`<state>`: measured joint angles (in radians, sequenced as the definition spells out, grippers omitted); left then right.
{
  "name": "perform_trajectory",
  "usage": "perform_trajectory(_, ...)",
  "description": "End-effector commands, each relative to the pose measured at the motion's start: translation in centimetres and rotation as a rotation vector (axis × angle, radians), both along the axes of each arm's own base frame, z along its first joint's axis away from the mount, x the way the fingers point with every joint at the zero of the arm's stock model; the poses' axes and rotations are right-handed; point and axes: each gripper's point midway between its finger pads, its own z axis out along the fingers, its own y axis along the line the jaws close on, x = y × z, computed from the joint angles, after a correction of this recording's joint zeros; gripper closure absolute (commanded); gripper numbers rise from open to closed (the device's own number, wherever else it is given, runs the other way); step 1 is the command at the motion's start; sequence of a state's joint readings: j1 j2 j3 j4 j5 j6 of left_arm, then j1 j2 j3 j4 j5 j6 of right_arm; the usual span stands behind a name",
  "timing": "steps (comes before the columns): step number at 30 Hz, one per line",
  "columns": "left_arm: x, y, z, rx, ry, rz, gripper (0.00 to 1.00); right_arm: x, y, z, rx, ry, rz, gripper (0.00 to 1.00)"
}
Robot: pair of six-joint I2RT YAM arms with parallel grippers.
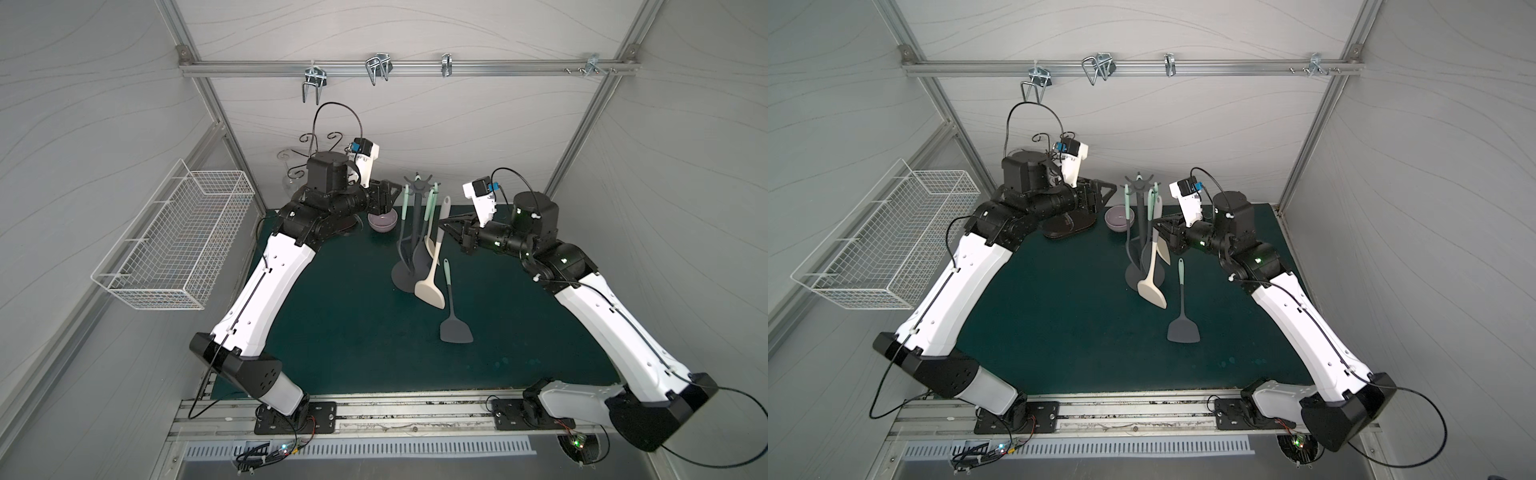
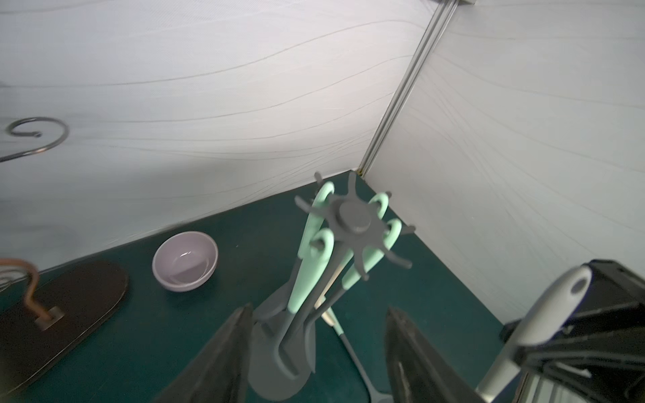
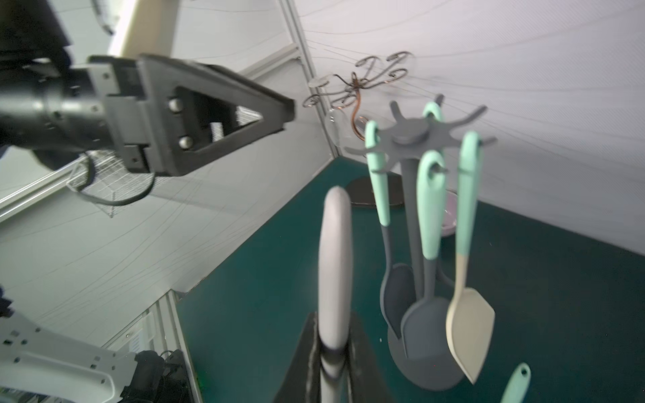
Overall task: Take the spatula off the kitchen utensil rack
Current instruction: Place the spatula at the center of the board.
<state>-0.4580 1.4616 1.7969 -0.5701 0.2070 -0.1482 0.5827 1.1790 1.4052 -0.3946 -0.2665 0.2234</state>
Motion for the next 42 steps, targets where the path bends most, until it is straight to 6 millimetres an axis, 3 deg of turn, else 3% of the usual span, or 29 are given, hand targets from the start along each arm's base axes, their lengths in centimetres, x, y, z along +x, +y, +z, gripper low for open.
perform_trajectory(1, -2.5, 0.7, 0.2, 0.041, -0.108, 0.083, 0.37, 0.0, -3.9, -0.4, 0.019, 0.068, -0.267, 1.0)
perform_trajectory(4, -6.6, -3.3, -3.4, 0.124, -0.136, 0.024, 0.36, -0.4, -5.8, -0.8, -0.001, 0.059, -0.407, 1.0)
perform_trajectory(8, -11.5, -8.2, -6.6, 0.158, -0.17, -0.064, 0.34, 0.0, -7.4, -1.0, -0.025, 0.077, -0.511, 1.0)
perform_trajectory(10, -13.4, -10.7, -7.4, 0.153, -0.186, -0.11, 0.34, 0.1, -7.5, -1.2, -0.035, 0.089, -0.523, 1.0)
perform_trajectory(13, -14.5, -13.6, -7.7, 0.128, -0.19, -0.147, 0.32, 0.0, -7.3, -1.2, -0.02, 0.104, -0.515, 1.0)
perform_trajectory(18, -13.4, -16.7, -7.0, 0.05, -0.18, -0.131, 0.32, -0.3, -7.0, -1.3, 0.011, 0.13, -0.502, 1.0)
perform_trajectory(24, -10.7, -18.4, -6.9, 0.02, -0.188, -0.044, 0.32, -1.0, -7.0, -0.9, 0.041, 0.13, -0.476, 1.0)
perform_trajectory(30, -7.6, -18.8, -8.2, 0.005, -0.136, -0.014, 0.37, -1.5, -7.0, -0.5, 0.055, 0.137, -0.461, 1.0)
perform_trajectory(32, -7.4, -18.8, -8.7, 0.007, -0.121, -0.024, 0.55, -1.6, -7.1, -0.4, 0.051, 0.133, -0.46, 1.0)
perform_trajectory(35, -7.8, -18.4, -8.3, -0.003, -0.128, -0.041, 0.96, -1.4, -7.1, -0.8, 0.034, 0.129, -0.462, 1.0)
perform_trajectory(38, -8.2, -17.8, -7.6, -0.006, -0.131, -0.062, 1.0, -1.3, -6.9, -1.3, 0.026, 0.128, -0.455, 1.0)
perform_trajectory(39, -8.3, -17.5, -7.4, -0.004, -0.13, -0.069, 1.0, -1.3, -6.7, -1.3, 0.03, 0.122, -0.439, 0.94)
perform_trajectory(42, -8.5, -16.3, -6.9, -0.008, -0.115, -0.102, 1.0, -1.9, -5.7, -0.5, 0.021, 0.074, -0.347, 0.42)
